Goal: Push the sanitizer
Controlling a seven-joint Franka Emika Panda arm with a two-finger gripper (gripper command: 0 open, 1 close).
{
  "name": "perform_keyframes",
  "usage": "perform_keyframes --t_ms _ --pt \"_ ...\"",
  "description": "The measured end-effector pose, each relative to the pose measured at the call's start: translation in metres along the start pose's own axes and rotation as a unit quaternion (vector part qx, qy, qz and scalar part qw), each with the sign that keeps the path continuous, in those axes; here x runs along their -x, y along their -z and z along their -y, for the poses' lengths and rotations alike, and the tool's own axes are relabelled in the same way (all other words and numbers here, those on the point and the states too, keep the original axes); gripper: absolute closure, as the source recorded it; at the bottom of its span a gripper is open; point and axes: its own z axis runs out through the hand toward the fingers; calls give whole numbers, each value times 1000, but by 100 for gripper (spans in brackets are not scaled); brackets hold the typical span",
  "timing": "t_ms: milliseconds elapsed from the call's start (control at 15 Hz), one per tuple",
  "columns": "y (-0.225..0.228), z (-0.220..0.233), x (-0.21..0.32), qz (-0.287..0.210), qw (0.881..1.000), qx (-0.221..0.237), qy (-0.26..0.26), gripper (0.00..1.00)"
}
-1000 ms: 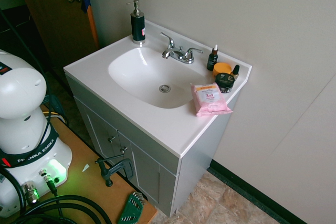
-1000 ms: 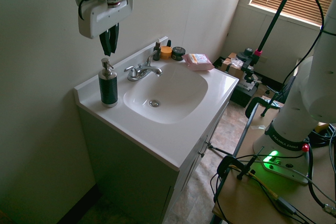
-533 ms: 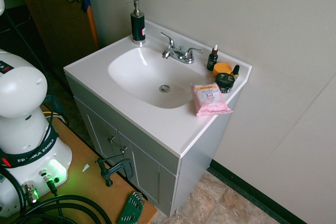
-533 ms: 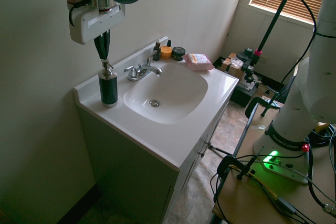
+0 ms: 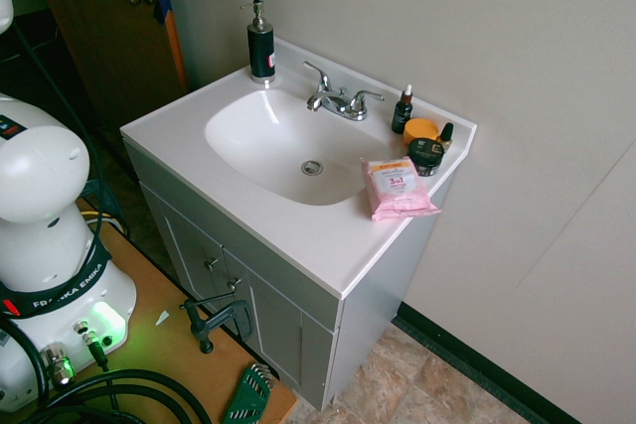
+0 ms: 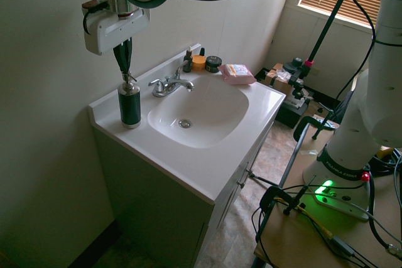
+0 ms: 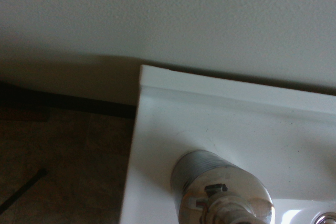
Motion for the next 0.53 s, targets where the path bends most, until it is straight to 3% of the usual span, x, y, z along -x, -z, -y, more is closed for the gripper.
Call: perform_keyframes --t_ms 533 --pt "-15 -7 7 -4 1000 -11 2 100"
